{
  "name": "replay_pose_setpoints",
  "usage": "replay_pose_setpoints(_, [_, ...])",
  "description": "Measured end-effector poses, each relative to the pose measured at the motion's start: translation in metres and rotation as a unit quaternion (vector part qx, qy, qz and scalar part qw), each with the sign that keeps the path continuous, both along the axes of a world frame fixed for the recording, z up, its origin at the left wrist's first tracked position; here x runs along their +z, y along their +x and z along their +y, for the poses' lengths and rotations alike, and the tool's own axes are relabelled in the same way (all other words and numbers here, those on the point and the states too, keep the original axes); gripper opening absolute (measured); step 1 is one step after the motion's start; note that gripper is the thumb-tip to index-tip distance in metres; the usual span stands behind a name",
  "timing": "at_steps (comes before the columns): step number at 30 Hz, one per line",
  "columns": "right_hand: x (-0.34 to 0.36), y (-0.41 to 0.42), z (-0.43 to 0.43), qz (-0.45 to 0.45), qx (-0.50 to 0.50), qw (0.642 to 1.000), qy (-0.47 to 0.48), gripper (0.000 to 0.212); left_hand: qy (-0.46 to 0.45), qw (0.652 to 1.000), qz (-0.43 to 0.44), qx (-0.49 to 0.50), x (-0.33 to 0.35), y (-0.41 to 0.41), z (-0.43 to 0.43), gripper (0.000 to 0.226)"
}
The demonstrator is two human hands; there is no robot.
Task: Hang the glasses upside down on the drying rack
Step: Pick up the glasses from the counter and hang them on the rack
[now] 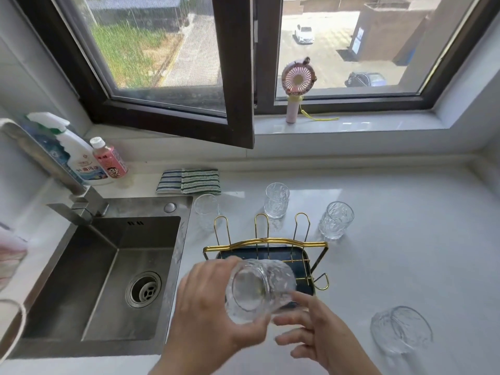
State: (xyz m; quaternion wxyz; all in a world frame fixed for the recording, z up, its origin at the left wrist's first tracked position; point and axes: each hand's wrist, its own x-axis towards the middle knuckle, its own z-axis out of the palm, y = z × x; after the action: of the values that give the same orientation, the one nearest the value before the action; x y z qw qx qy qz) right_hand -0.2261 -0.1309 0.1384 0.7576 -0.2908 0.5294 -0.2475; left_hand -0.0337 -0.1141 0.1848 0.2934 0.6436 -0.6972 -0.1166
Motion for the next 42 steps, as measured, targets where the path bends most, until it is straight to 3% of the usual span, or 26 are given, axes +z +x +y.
replay_pose_setpoints(4, [-0.008,-0.017,0.003,0.011,-0.029,0.999,-0.029,0.051,0.038,0.998,-0.046,0.026,-0.017,0.010,-0.013,0.069])
replay_pose_setpoints(10, [-0.022,-0.049,0.006,0.051,-0.096,0.994,-0.008,0.021,0.121,0.991,-0.050,0.025,-0.048,0.005,-0.027,0.069])
replay_pose_setpoints(17, [-0.057,-0.099,0.037,0.260,-0.089,0.961,-0.036,0.013,0.151,0.981,-0.119,0.012,-0.062,-0.003,-0.033,0.080])
replay_pose_setpoints(20, [-0.077,-0.115,0.049,0.389,-0.024,0.921,-0.017,0.025,0.166,0.977,-0.132,0.006,-0.063,-0.003,-0.034,0.085])
replay_pose_setpoints(24, [-0.099,-0.129,0.051,0.511,-0.079,0.856,-0.005,0.059,0.181,0.974,-0.138,-0.001,-0.061,-0.001,-0.034,0.098])
replay_pose_setpoints(26, [-0.111,-0.138,0.053,0.526,-0.126,0.841,-0.023,0.085,0.178,0.974,-0.137,0.001,-0.060,0.001,-0.032,0.102])
replay_pose_setpoints(29, [-0.121,-0.150,0.048,0.549,-0.179,0.814,-0.063,0.107,0.162,0.979,-0.126,-0.001,-0.058,0.002,-0.030,0.100])
replay_pose_setpoints(33, [-0.123,-0.154,0.028,0.551,-0.142,0.816,-0.099,0.096,0.148,0.983,-0.113,-0.005,-0.054,-0.001,-0.027,0.093])
replay_pose_setpoints(38, [-0.123,-0.154,0.026,0.420,-0.215,0.873,-0.126,0.078,0.146,0.984,-0.098,-0.002,-0.051,-0.002,-0.022,0.091])
replay_pose_setpoints(42, [-0.077,-0.148,0.025,0.404,-0.166,0.867,-0.242,0.073,0.146,0.986,-0.085,0.010,-0.050,0.001,-0.016,0.093])
